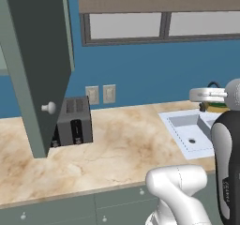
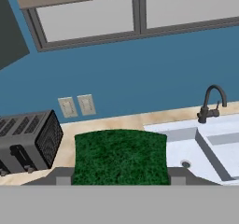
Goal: Locate and retrieve the dish brush and sponge from the cabinet. Place them next to the sink.
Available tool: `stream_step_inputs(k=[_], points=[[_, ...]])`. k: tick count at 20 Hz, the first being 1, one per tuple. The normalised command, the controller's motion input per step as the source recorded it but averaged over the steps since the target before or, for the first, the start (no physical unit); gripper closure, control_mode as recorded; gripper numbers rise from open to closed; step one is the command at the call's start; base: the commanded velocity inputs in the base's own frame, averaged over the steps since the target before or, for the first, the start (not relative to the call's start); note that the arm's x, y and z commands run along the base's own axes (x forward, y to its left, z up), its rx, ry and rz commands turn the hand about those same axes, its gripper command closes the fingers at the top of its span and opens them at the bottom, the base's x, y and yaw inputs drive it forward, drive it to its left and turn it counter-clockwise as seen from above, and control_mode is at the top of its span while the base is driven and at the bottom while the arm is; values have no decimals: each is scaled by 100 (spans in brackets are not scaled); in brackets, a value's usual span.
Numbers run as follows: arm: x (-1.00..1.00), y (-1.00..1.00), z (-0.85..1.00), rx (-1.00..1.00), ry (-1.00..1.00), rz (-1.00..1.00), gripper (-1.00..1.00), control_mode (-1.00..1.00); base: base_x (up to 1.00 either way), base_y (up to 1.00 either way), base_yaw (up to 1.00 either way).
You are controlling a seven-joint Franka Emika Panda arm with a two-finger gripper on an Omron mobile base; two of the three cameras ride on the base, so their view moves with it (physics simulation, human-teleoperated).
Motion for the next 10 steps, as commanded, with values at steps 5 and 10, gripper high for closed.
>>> stream_step_inputs(k=[5,10], points=[[0,0,0,0,0,0,100,100,1,-8,0],[0,0,0,0,0,0,100,100,0,0,0]])
